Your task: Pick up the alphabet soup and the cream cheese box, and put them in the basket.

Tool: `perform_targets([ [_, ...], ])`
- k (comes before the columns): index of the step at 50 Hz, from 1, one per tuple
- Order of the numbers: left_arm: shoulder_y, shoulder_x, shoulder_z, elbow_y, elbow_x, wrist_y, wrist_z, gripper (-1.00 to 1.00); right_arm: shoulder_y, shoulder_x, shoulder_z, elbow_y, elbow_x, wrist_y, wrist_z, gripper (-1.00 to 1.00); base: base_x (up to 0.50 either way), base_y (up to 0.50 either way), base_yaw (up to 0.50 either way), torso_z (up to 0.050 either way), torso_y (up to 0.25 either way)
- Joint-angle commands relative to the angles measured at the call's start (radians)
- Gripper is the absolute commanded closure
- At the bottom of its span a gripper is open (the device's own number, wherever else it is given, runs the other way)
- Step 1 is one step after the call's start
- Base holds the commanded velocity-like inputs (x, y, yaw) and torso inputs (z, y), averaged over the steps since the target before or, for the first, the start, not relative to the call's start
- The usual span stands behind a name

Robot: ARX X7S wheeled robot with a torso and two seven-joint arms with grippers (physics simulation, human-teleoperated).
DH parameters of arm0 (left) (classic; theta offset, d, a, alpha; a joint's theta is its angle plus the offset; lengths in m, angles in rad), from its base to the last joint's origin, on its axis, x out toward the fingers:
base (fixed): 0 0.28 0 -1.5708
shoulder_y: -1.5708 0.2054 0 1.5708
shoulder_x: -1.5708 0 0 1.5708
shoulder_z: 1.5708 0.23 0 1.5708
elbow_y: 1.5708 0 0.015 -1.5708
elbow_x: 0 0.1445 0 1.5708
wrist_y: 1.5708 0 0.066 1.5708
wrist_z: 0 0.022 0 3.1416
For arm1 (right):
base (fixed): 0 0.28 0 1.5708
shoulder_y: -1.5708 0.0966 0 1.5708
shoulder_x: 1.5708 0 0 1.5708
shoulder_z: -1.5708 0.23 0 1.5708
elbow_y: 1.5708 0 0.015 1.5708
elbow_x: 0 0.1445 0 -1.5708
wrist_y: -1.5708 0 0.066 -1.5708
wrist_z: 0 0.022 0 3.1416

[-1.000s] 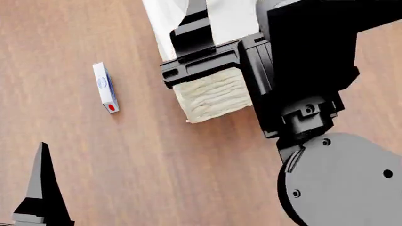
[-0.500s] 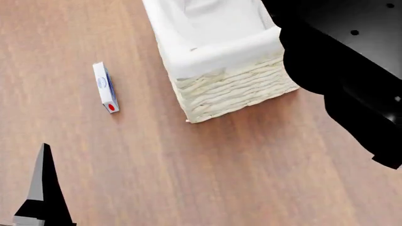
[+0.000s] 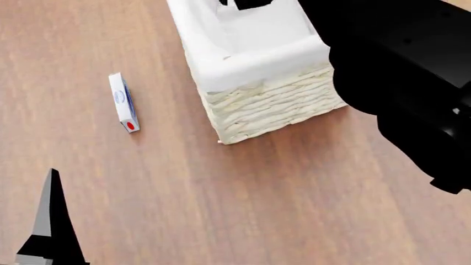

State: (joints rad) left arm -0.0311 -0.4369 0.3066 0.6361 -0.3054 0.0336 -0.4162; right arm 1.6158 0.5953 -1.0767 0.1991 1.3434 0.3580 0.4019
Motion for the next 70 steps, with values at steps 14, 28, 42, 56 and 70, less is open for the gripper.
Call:
perform_targets([
  [14,0.0,-0.003,0.003,-0.002,0.002,0.0,-0.008,-1.0,-0.032,0.002,-0.001,0.0,-0.068,-0.003,-0.021,1.0,0.0,0.0,0.0,0.0,0.001],
  [28,0.0,-0.006,0.007,0.002,0.003,0.001,-0.01,-1.0,-0.036,0.009,-0.005,-0.011,-0.075,0.0,-0.016,1.0,0.0,0.0,0.0,0.0,0.001],
  [42,-0.002,-0.008,0.009,0.004,0.004,-0.002,-0.015,-1.0,-0.021,0.002,-0.01,0.003,-0.086,0.012,-0.022,1.0,0.0,0.0,0.0,0.0,0.001],
  [56,0.003,-0.012,0.011,0.01,0.007,0.0,-0.02,-1.0,-0.023,0.0,-0.01,-0.002,-0.082,0.019,-0.03,-1.0,0.0,0.0,0.0,0.0,0.0],
  [70,0.005,-0.014,0.014,0.011,0.006,0.002,-0.022,-1.0,-0.049,0.006,-0.014,-0.023,-0.094,0.005,-0.024,-1.0,0.0,0.0,0.0,0.0,0.0],
])
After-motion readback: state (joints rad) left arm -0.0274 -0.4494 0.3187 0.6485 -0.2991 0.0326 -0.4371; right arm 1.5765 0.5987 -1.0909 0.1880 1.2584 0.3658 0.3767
